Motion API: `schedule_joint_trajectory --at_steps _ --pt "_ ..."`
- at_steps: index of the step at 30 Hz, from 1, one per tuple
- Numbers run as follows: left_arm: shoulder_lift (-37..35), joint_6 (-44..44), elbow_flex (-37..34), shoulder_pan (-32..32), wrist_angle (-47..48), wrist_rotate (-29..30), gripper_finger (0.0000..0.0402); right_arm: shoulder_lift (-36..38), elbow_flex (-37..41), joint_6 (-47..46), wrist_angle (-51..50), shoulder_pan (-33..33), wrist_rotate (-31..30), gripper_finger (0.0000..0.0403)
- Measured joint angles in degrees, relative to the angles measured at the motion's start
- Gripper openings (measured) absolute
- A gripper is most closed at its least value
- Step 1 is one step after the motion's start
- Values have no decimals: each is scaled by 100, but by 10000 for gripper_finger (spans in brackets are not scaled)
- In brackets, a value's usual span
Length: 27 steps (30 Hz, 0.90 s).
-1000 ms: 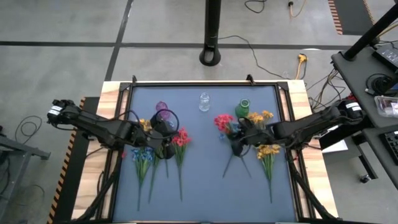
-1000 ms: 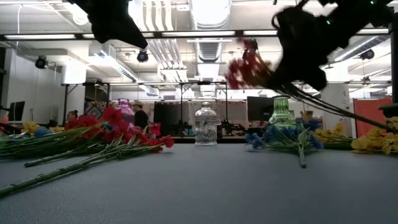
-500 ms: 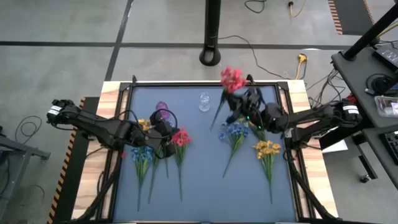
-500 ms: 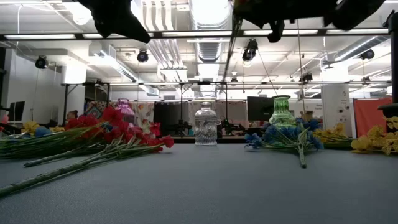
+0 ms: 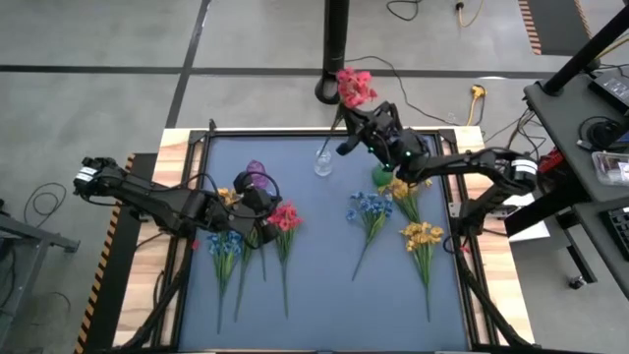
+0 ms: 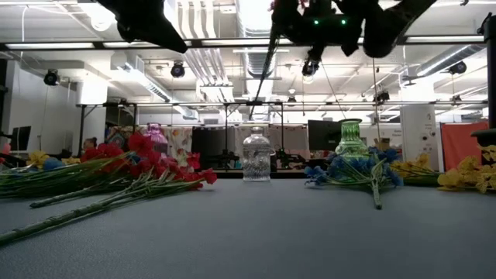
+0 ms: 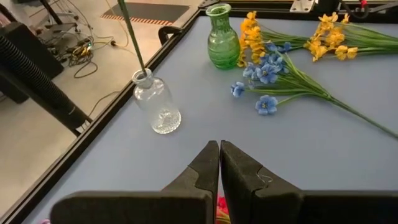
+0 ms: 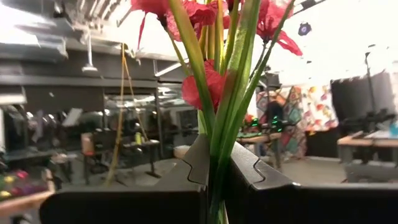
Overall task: Sort flowers into vase by color
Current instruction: Put the right red flower into the transparent vase
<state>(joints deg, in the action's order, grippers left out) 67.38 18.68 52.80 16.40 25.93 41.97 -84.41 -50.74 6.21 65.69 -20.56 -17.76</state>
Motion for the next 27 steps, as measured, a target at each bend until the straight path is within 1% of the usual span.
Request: schedule_joint_trajectory --at_steps 2,5,9,14,27 --pt "-1 16 0 0 56 0 0 36 -120 237 -206 -27 -21 13" --pt "-3 21 0 0 66 -1 0 30 -255 245 -396 -81 -19 13" --pt "-3 22 0 0 66 -1 0 -90 -311 394 -411 -120 -23 13" --pt "-3 26 0 0 68 -1 0 -225 -311 232 -415 -188 -18 13" --pt "-3 28 0 0 75 -4 0 -654 -311 234 -338 -214 -21 13"
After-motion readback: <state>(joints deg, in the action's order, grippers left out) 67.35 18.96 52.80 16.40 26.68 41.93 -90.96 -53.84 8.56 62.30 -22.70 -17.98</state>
